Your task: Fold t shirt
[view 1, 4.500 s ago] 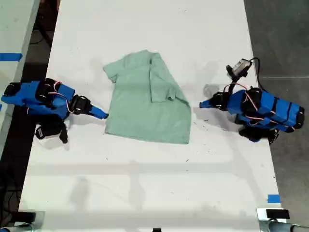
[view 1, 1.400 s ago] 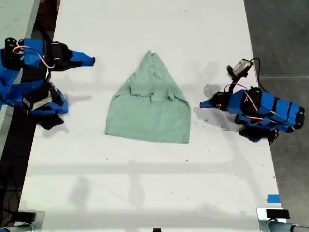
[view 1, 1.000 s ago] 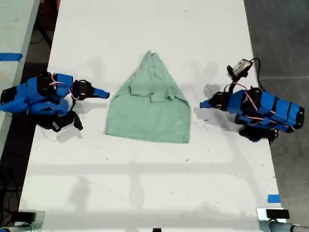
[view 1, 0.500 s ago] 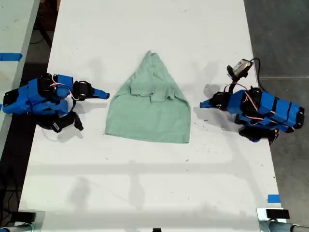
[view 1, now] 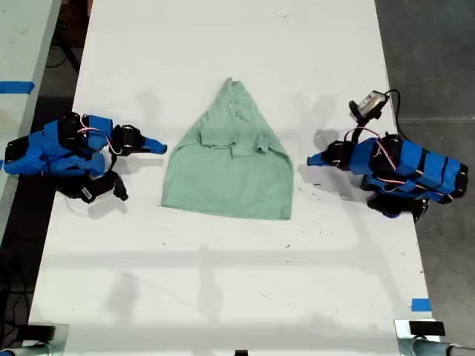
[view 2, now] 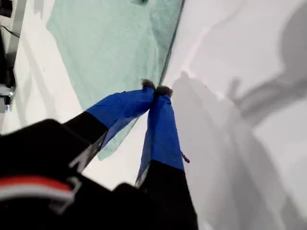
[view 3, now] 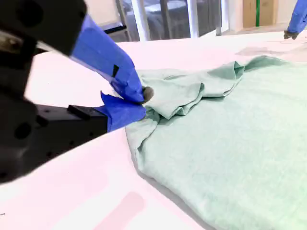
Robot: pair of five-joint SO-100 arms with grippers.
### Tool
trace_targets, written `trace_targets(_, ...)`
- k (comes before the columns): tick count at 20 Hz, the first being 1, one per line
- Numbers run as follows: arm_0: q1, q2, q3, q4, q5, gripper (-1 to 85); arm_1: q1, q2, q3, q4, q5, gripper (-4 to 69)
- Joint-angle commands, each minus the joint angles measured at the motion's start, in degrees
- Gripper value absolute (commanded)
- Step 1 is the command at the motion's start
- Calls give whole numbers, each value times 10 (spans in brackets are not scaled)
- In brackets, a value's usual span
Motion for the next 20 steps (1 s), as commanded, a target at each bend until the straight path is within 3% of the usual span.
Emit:
trace_targets(1, -4, 4, -8, 2, -11, -1, -3, 11, 31, 6, 7, 7)
trace_targets(6, -4, 4, -8, 3, -11, -1, -30, 11, 12, 30, 11, 12)
trace_targets(20, -4, 4, -8, 4, -12, -1, -6, 11, 28, 33, 37, 5)
